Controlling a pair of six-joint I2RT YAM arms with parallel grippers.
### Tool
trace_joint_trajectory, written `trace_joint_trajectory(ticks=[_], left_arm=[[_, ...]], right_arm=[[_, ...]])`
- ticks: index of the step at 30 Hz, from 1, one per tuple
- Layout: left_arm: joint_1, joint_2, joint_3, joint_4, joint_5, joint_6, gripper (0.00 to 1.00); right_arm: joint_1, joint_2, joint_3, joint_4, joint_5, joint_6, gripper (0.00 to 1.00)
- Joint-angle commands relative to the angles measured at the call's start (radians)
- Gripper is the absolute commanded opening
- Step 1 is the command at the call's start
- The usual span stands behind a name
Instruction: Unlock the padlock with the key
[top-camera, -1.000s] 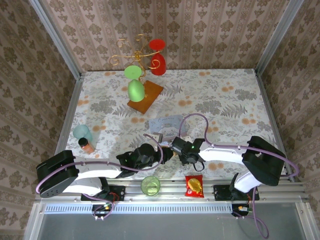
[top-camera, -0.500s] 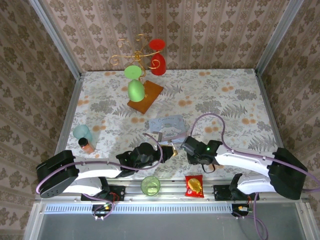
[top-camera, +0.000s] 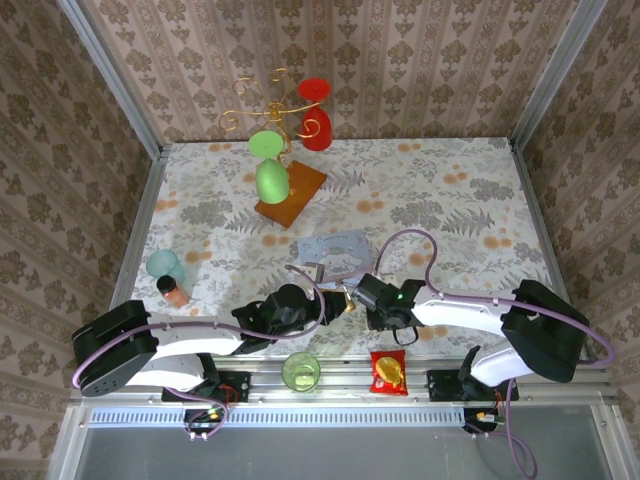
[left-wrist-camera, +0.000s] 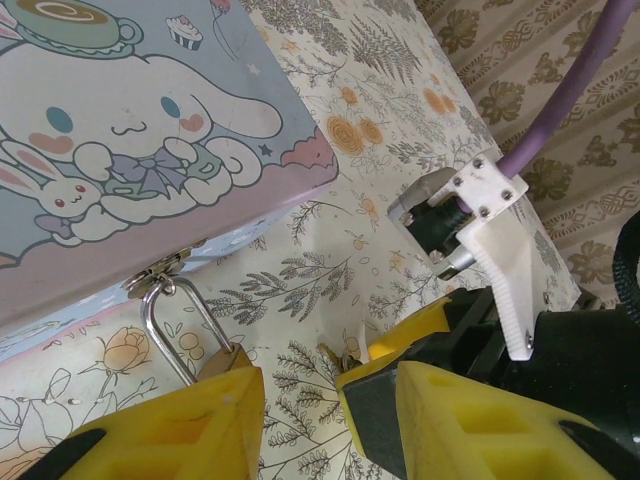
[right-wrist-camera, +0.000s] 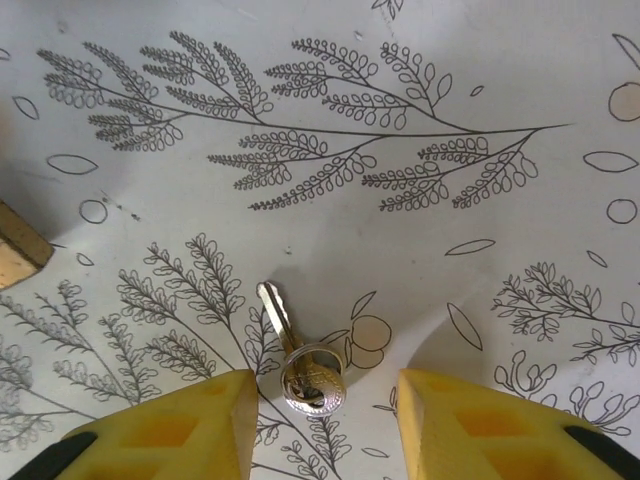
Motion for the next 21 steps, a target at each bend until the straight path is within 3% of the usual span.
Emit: trace_joint_trajectory(ticks=[1, 7, 11, 16, 21], left_arm=[[0.009, 0.003, -0.004, 0.015, 0.008, -0.011, 0.40], [0.013, 0.018, -0.021, 0.056, 0.010, -0.031, 0.40], [0.015, 0.020, -0.021, 0.060, 0.009, -0.031, 0.39], [-0.001, -0.057, -0.024, 0.019, -0.073, 0.002, 0.37], [-0.005, -0.167, -0.007, -0.006, -0.095, 0.096, 0.37]], right_arm=[[0.010, 0.044, 0.013, 0.052, 0.037, -0.017, 0.40], [0.019, 0.072, -0.013, 0.116, 0.002, -0.036, 0.23], [0.019, 0.022, -0.049, 0.148, -0.015, -0.048, 0.01], [0.007, -0.157, -0.084, 0.113, -0.028, -0.117, 0.00], [-0.066, -0.451, -0.179, 0.164, -0.192, -0.210, 0.00]])
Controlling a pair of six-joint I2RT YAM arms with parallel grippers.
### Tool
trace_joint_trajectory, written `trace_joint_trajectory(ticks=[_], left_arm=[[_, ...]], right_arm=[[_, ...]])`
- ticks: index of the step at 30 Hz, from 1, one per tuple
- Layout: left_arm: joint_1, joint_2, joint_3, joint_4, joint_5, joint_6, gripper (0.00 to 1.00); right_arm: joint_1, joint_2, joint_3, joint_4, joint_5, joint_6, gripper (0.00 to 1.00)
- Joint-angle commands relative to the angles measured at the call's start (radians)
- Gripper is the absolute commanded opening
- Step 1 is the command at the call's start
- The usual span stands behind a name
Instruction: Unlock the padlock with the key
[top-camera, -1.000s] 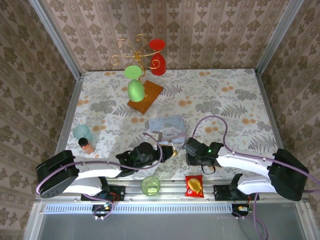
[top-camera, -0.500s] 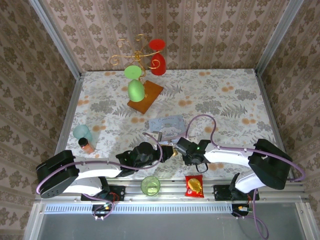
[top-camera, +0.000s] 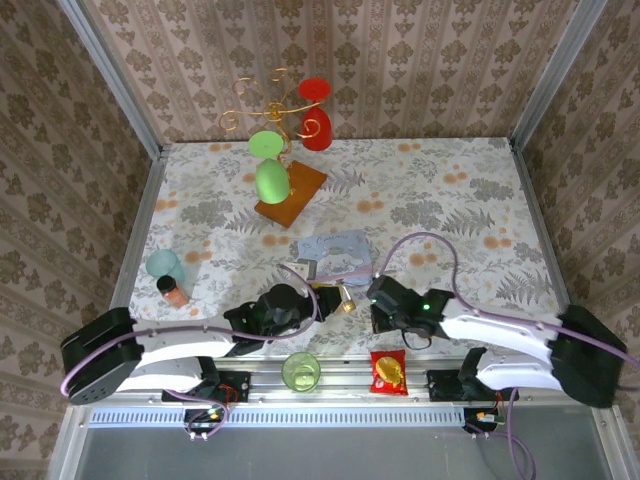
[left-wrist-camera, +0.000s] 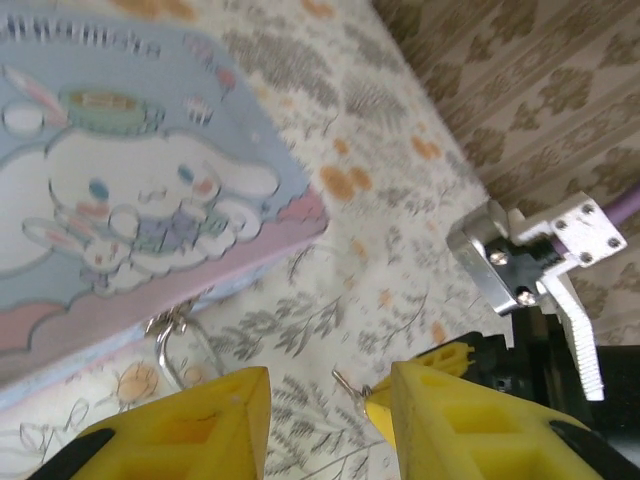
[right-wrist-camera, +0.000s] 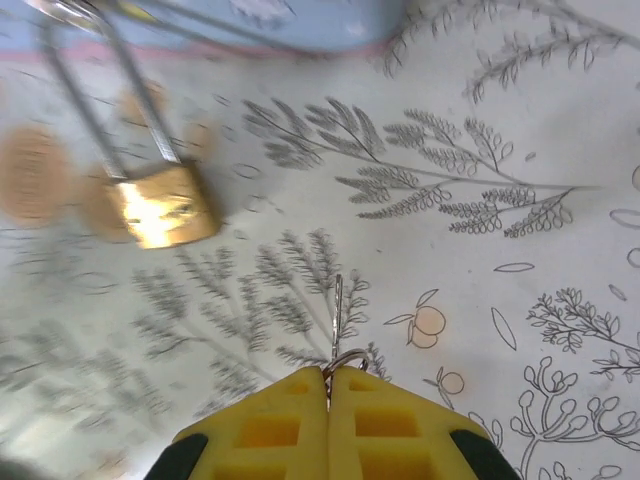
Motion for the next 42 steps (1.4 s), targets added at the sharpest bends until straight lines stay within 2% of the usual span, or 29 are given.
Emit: trace_joint_trajectory(ticks=[1, 4, 7, 11, 15, 17, 23, 30, 34, 36, 38, 40, 42], left_arm=[[-0.008, -0.069, 0.015, -0.004, -0.029, 0.086, 0.37], [-0.007, -0.089, 0.033, -0.007, 0.019, 0.105, 0.40], [-0.007, -0.074, 0.054, 0.041, 0.097, 0.092, 0.49], [-0.012, -0.031, 0.130, 0.067, 0.205, 0.133, 0.54], [-0.006, -0.008, 0.110, 0.145, 0.204, 0.086, 0.56], [0.002, -0.005, 0.093, 0.193, 0.215, 0.058, 0.61], [-0.003, 0.004, 0.082, 0.298, 0.290, 0.031, 0.60], [0.012, 0.030, 0.036, 0.437, 0.309, -0.037, 0.45], [0.012, 0.025, 0.024, 0.421, 0.295, -0.047, 0.37], [0.014, 0.016, 0.013, 0.404, 0.270, -0.059, 0.39], [0.013, -0.009, 0.002, 0.377, 0.224, -0.092, 0.50], [0.013, -0.063, 0.005, 0.261, 0.157, -0.156, 0.59], [0.001, -0.129, 0.039, 0.079, 0.092, -0.190, 0.61]], right_arm=[[-0.058, -0.174, -0.060, 0.057, -0.143, -0.087, 0.00], [-0.092, -0.324, -0.090, 0.078, -0.205, -0.127, 0.00], [-0.096, -0.410, -0.081, 0.114, -0.275, -0.170, 0.00], [-0.096, -0.438, -0.047, 0.194, -0.389, -0.187, 0.00], [-0.097, -0.447, -0.038, 0.283, -0.479, -0.177, 0.00], [-0.097, -0.454, -0.040, 0.311, -0.497, -0.167, 0.00], [-0.096, -0.467, -0.087, 0.440, -0.509, -0.097, 0.00], [-0.100, -0.476, -0.106, 0.482, -0.502, -0.081, 0.00], [-0.108, -0.483, -0.111, 0.488, -0.503, -0.074, 0.00], [-0.110, -0.485, -0.111, 0.482, -0.499, -0.076, 0.00], [-0.110, -0.489, -0.097, 0.428, -0.470, -0.100, 0.00], [-0.106, -0.494, -0.064, 0.324, -0.382, -0.133, 0.00], [-0.096, -0.493, -0.028, 0.217, -0.283, -0.184, 0.00]])
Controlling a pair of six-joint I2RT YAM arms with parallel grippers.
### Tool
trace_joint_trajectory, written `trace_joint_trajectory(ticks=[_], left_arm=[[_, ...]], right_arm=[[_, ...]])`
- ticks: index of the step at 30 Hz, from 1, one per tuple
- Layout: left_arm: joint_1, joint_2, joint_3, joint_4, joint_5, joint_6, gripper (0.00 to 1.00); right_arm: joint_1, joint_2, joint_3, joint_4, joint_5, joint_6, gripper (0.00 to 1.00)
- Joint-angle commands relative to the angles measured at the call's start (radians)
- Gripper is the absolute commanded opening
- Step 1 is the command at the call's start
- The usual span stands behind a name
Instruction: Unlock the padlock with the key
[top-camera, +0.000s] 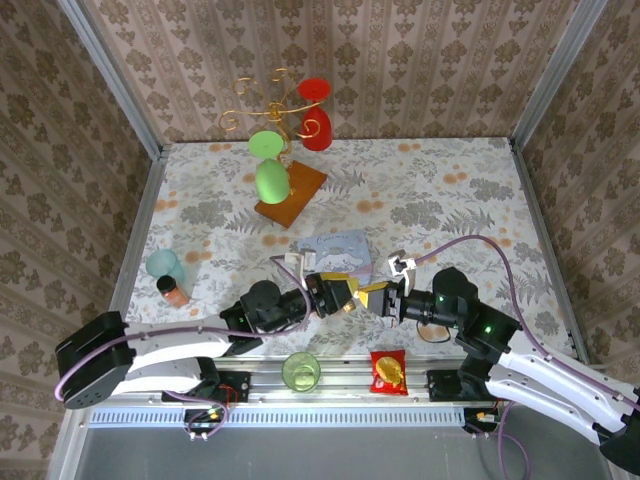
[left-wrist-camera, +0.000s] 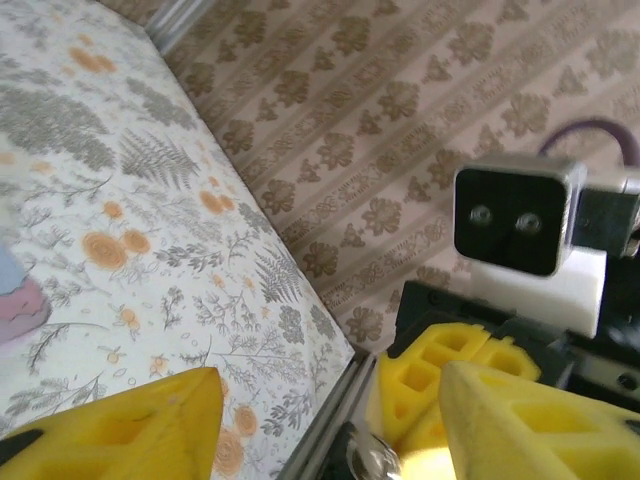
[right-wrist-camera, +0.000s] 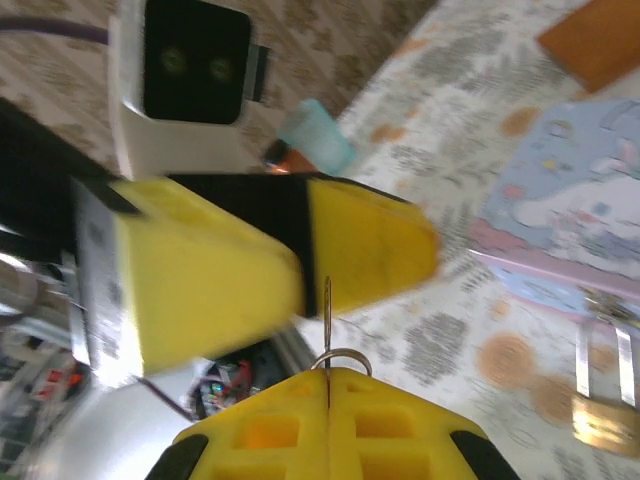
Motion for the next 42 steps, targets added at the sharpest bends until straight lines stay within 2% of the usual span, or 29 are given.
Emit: trace_joint_trajectory(ticks=[1, 3, 8, 13, 17, 20, 22, 26, 29, 32, 36, 42], left_arm=[[-0.013, -0.108, 0.038, -0.229, -0.130, -0.076, 0.61], [-0.016, -0.139, 0.055, -0.320, -0.154, -0.101, 0.61], [0.007, -0.095, 0.066, -0.343, -0.109, -0.218, 0.58], [0.011, -0.061, 0.118, -0.368, -0.077, -0.234, 0.58], [0.035, -0.078, 0.135, -0.409, -0.073, -0.237, 0.58], [0.050, -0.068, 0.147, -0.421, -0.042, -0.241, 0.52], [0.052, -0.041, 0.158, -0.421, -0.020, -0.245, 0.52], [0.064, 0.037, 0.145, -0.276, 0.048, -0.297, 0.41], [0.064, 0.068, 0.164, -0.261, 0.073, -0.301, 0.41], [0.073, 0.061, 0.149, -0.249, 0.070, -0.302, 0.42], [0.092, 0.021, 0.110, -0.247, 0.053, -0.303, 0.35], [0.096, 0.006, 0.103, -0.287, 0.065, -0.287, 0.34]], right_arm=[[0.016, -0.010, 0.071, -0.183, 0.178, -0.093, 0.00], [0.042, 0.005, 0.104, -0.251, 0.279, -0.142, 0.00], [0.122, 0.048, 0.152, -0.276, 0.438, -0.236, 0.00], [0.214, 0.137, 0.202, -0.306, 0.569, -0.327, 0.00], [0.272, 0.184, 0.214, -0.288, 0.629, -0.371, 0.00], [0.289, 0.205, 0.214, -0.270, 0.656, -0.380, 0.00], [0.306, 0.208, 0.207, -0.245, 0.676, -0.394, 0.00], [0.346, 0.229, 0.196, -0.197, 0.744, -0.446, 0.00], [0.364, 0.259, 0.198, -0.168, 0.772, -0.472, 0.00], [0.373, 0.299, 0.218, -0.168, 0.778, -0.494, 0.00], [0.382, 0.330, 0.235, -0.166, 0.796, -0.520, 0.00], [0.386, 0.347, 0.246, -0.160, 0.811, -0.531, 0.00]])
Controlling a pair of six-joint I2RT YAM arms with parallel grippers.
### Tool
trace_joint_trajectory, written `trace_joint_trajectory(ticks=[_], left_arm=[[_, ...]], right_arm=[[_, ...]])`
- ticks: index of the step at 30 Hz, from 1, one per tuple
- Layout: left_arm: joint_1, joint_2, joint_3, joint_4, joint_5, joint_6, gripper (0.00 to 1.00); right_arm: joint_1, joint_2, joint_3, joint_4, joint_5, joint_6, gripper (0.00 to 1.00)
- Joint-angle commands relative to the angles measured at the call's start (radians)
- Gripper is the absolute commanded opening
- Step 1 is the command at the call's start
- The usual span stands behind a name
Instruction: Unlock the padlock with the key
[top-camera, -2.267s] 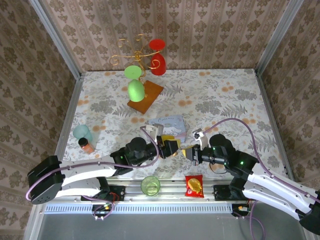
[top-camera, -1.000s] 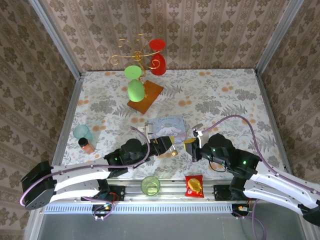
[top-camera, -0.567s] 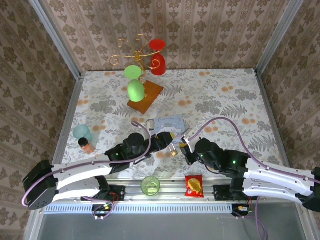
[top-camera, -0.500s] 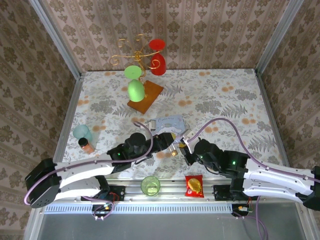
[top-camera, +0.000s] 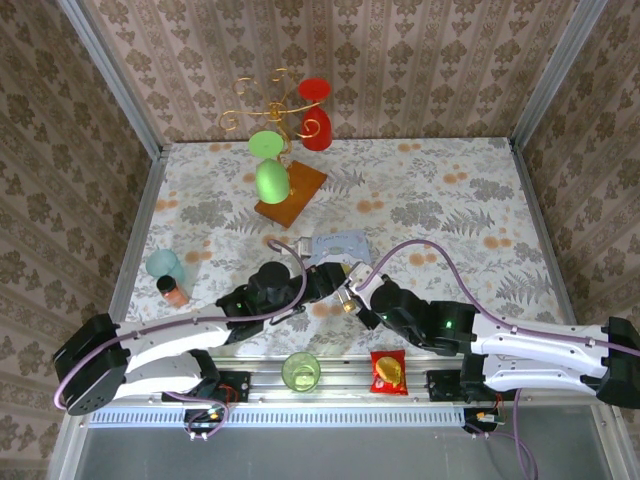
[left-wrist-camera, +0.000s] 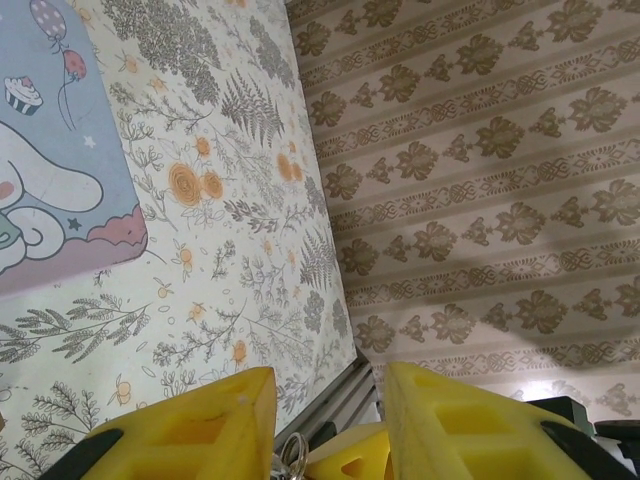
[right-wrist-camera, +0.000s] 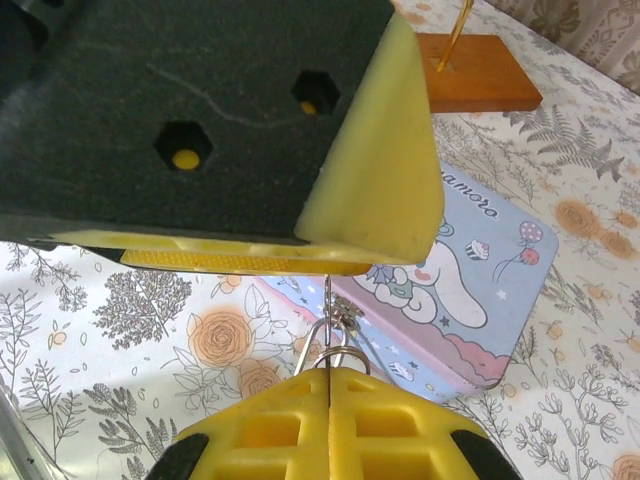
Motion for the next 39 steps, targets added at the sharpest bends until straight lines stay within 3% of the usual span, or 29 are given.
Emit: trace_joint_trajectory(ticks=[1, 13, 16, 25, 32, 34, 36, 37, 39], left_arm=[[0.005, -0.016, -0.021, 0.004, 0.014, 0.004, 0.35], [0.018, -0.018, -0.052, -0.040, -0.001, 0.013, 0.38], [0.018, -0.031, -0.063, -0.035, -0.004, 0.011, 0.31], [0.018, -0.031, -0.077, -0.016, -0.011, 0.004, 0.19], [0.019, -0.031, -0.100, 0.014, -0.012, -0.004, 0.00], [0.020, -0.031, -0.103, 0.020, -0.015, -0.006, 0.00], [0.023, -0.035, -0.101, 0.020, -0.011, 0.002, 0.00], [0.026, -0.039, -0.100, 0.018, -0.009, 0.009, 0.00], [0.031, -0.049, -0.100, 0.018, -0.010, 0.025, 0.00]], right_arm=[[0.010, 0.005, 0.033, 0.037, 0.047, -0.023, 0.00], [0.054, 0.065, 0.057, 0.050, 0.102, -0.045, 0.00], [0.060, 0.087, 0.061, 0.048, 0.105, -0.053, 0.00], [0.093, 0.159, 0.088, 0.041, 0.144, -0.078, 0.00], [0.098, 0.170, 0.084, 0.049, 0.143, -0.069, 0.00], [0.095, 0.158, 0.072, 0.065, 0.139, -0.062, 0.06], [0.088, 0.136, 0.058, 0.069, 0.136, -0.047, 0.21], [0.081, 0.118, 0.048, 0.068, 0.129, -0.029, 0.23], [0.040, 0.044, 0.011, 0.069, 0.043, 0.021, 0.33]])
